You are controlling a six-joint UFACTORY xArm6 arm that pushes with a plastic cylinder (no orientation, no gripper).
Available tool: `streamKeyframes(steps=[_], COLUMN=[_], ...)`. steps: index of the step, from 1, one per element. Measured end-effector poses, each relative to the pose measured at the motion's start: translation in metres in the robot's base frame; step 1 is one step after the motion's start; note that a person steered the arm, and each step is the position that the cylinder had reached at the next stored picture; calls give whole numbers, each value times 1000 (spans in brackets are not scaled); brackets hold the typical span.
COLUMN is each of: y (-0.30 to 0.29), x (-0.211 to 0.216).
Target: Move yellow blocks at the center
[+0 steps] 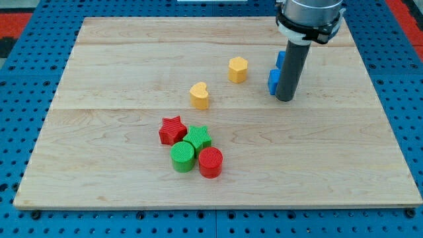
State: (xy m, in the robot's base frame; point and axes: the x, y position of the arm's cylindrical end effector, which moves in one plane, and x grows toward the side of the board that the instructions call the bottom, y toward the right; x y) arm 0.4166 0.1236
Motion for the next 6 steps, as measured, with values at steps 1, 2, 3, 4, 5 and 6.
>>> streamKeyframes(steps=[1,2,3,4,5,6], y=[-30,-15,-34,-93,-123,-80], x=[-10,-45,-67,-63,-54,11])
